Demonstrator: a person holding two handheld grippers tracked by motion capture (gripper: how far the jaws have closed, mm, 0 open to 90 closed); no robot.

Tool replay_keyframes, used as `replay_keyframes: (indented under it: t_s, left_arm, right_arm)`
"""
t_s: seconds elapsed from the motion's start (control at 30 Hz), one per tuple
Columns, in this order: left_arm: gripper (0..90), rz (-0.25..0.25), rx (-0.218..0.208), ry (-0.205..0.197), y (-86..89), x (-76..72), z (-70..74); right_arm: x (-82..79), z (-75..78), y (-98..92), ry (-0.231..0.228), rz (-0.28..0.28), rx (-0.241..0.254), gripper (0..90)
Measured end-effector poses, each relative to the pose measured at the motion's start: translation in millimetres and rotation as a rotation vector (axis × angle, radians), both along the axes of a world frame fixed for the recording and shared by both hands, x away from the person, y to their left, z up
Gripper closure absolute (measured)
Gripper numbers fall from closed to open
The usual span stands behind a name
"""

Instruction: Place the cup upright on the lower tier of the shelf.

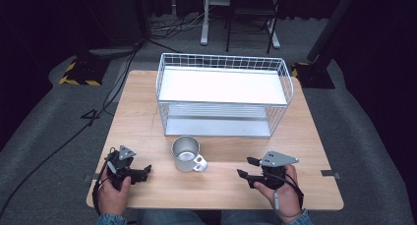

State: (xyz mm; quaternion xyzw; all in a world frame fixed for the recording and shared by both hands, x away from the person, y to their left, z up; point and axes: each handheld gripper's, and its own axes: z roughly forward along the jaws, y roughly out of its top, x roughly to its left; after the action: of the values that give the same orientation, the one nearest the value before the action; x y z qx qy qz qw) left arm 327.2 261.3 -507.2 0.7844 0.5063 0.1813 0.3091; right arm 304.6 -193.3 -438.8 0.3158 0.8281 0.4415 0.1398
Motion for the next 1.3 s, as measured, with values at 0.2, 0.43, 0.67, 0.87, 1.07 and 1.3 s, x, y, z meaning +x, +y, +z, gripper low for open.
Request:
replay_keyframes:
  t_s: [0.2, 0.43, 0.67, 0.87, 1.07, 1.3]
  left_arm:
    - [0.2, 0.000, 0.000, 0.000, 0.0, 0.0, 0.0]
    - [0.2, 0.000, 0.000, 0.000, 0.0, 0.3, 0.0]
    - [0.2, 0.001, 0.000, 0.000, 0.0, 0.3, 0.0]
    - [0.2, 0.001, 0.000, 0.000, 0.0, 0.3, 0.0]
    - [0.2, 0.002, 0.000, 0.000, -0.1, 0.5, 0.0]
    - [0.1, 0.003, 0.000, 0.000, -0.1, 0.5, 0.1]
  right_arm:
    - [-2.9, 3.7, 27.2, -0.005, 0.066, 0.007, 41.2]
    - [-2.8, 0.9, 55.8, 0.003, 0.128, 0.017, 40.0]
    - [2.2, -4.6, 72.6, 0.018, 0.154, 0.022, 38.9]
    - [6.0, -8.1, 83.7, 0.028, 0.168, 0.031, 39.7]
    - [8.8, -11.4, 99.1, 0.034, 0.189, 0.032, 43.1]
    - [17.5, -10.5, 104.1, 0.017, 0.173, 0.038, 51.7]
